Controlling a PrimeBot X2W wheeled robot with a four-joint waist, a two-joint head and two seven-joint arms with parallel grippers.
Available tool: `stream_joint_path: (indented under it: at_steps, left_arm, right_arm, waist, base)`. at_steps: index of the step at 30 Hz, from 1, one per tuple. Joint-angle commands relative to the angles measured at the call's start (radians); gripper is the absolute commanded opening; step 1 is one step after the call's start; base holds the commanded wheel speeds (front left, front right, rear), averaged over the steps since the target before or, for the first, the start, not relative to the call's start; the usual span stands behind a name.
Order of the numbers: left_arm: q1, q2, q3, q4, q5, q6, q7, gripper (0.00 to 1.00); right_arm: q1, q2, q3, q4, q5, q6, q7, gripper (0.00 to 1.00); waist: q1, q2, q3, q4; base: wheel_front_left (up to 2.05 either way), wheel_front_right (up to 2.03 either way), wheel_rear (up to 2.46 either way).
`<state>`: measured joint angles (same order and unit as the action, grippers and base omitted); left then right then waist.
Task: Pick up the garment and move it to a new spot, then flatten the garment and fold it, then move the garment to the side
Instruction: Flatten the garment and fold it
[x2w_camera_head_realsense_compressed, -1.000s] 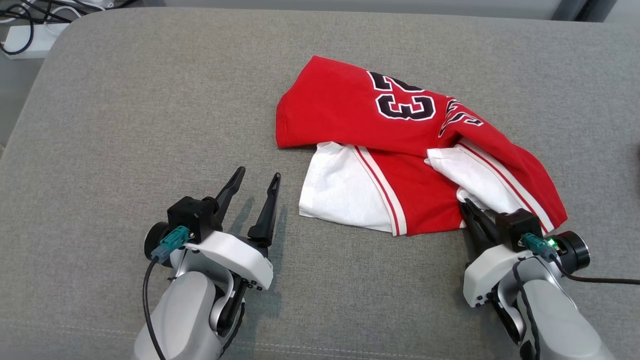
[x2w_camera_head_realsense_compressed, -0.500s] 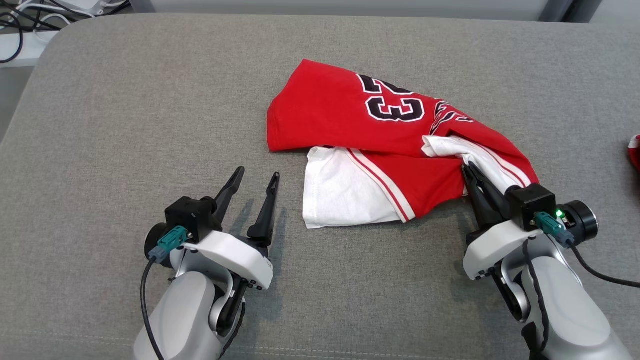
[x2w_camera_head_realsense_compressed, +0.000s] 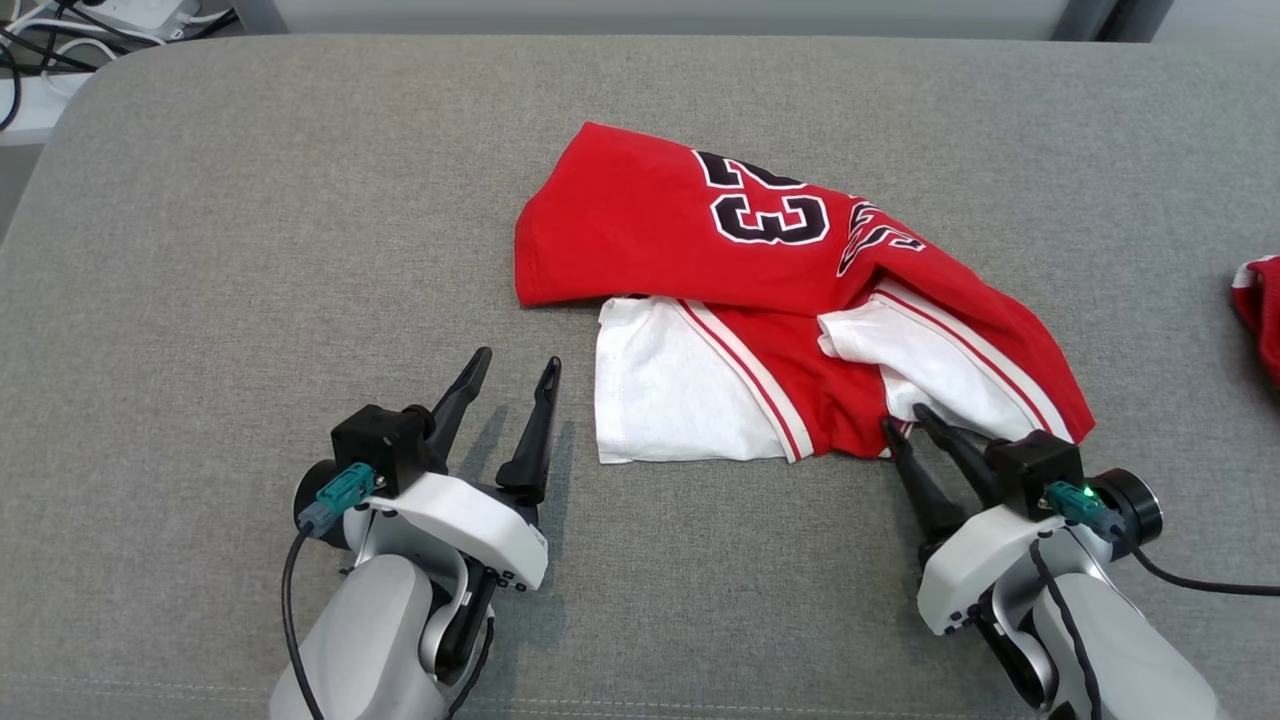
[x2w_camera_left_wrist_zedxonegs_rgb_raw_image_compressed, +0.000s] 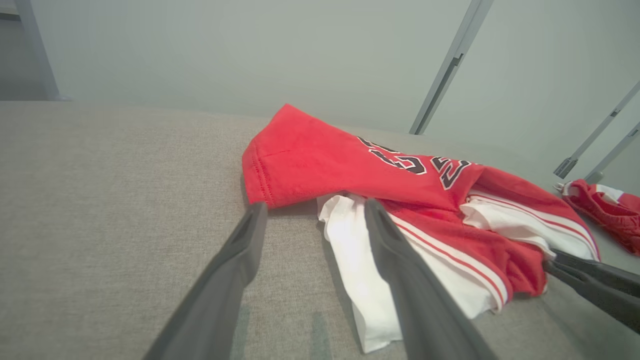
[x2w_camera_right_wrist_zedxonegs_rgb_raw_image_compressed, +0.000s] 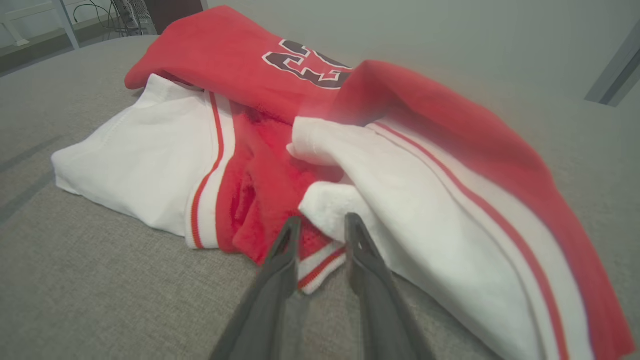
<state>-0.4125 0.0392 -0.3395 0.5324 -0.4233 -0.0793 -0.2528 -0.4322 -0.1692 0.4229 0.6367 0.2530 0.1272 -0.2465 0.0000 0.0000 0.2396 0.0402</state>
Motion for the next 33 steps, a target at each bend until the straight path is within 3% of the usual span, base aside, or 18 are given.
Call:
stream_joint_path:
  at_steps: [1,10,11,13,15,18,27,33]
  left_arm:
    - [-0.010,0.011,0.026,-0.017,-0.005,-0.001,-0.009,1.00]
    - [-0.017,0.011,0.016,-0.016,-0.008,-0.002,-0.009,1.00]
    - [-0.016,0.011,0.014,-0.016,-0.008,-0.001,-0.009,1.00]
    - [-0.015,0.011,0.011,-0.017,-0.010,0.000,-0.009,1.00]
    - [-0.015,0.011,0.009,-0.016,-0.012,0.000,-0.009,1.00]
    - [-0.013,0.011,0.008,-0.016,-0.014,0.001,-0.009,1.00]
    - [-0.009,0.011,0.012,-0.016,-0.014,0.003,-0.009,1.00]
    - [-0.015,0.011,0.009,-0.010,-0.008,0.001,-0.009,1.00]
  right_arm:
    - [-0.013,-0.002,0.019,-0.006,0.015,0.003,-0.006,1.00]
    - [-0.042,0.008,0.001,0.014,0.020,0.003,-0.014,0.98]
    - [-0.044,0.009,-0.002,0.008,0.023,0.003,-0.015,0.87]
    - [-0.044,0.010,-0.010,-0.008,0.025,0.003,-0.015,0.48]
    - [-0.038,0.008,-0.015,-0.022,0.023,0.003,-0.015,0.34]
    - [-0.024,0.004,-0.028,-0.042,0.027,0.003,-0.015,0.00]
    - [0.013,-0.011,-0.109,-0.189,0.040,0.003,-0.015,0.00]
    - [-0.084,-0.048,-0.138,-0.357,0.031,0.003,-0.015,0.00]
  waist:
    - [0.0000,0.0000,0.004,0.001]
    - [0.0000,0.0000,0.017,0.014]
    - [0.0000,0.0000,0.018,0.015]
    - [0.0000,0.0000,0.018,0.017]
    - [0.0000,0.0000,0.018,0.018]
    - [0.0000,0.0000,0.014,0.016]
    - [0.0000,0.0000,-0.001,-0.003]
    - [0.0000,0.0000,-0.012,-0.024]
  base:
    - [0.00,0.00,0.00]
    - [0.00,0.00,0.00]
    - [0.00,0.00,0.00]
    - [0.00,0.00,0.00]
    - [0.00,0.00,0.00]
    - [0.00,0.00,0.00]
    - [0.00,0.00,0.00]
    - [0.00,0.00,0.00]
